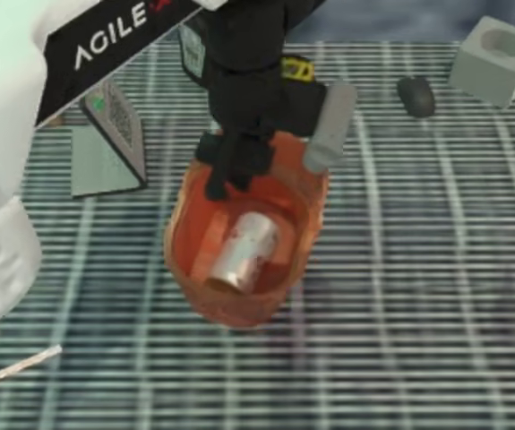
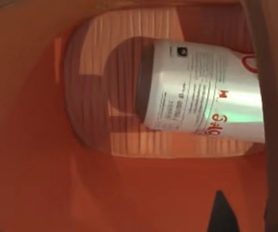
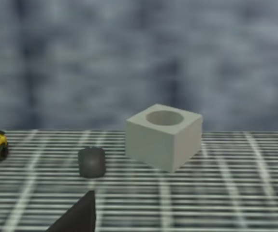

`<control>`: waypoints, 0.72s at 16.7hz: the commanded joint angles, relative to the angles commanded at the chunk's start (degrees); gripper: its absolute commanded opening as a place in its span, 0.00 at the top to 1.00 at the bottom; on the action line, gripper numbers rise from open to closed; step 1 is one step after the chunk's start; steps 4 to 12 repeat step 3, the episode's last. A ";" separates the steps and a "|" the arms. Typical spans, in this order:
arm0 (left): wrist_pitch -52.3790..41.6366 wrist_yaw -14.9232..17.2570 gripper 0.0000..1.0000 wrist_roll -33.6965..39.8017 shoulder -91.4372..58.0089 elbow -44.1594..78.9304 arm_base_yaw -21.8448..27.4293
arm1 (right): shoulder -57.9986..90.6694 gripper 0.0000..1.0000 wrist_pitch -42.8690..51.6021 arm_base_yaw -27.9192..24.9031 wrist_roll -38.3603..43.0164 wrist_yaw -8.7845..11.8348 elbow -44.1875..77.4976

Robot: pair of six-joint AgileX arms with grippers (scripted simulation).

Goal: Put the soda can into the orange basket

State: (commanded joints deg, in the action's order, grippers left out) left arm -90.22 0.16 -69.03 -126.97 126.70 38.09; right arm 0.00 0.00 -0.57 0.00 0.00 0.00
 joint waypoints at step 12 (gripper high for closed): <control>-2.50 0.01 1.00 -0.38 0.45 2.45 -0.98 | 0.00 0.00 0.00 0.00 0.00 0.00 0.00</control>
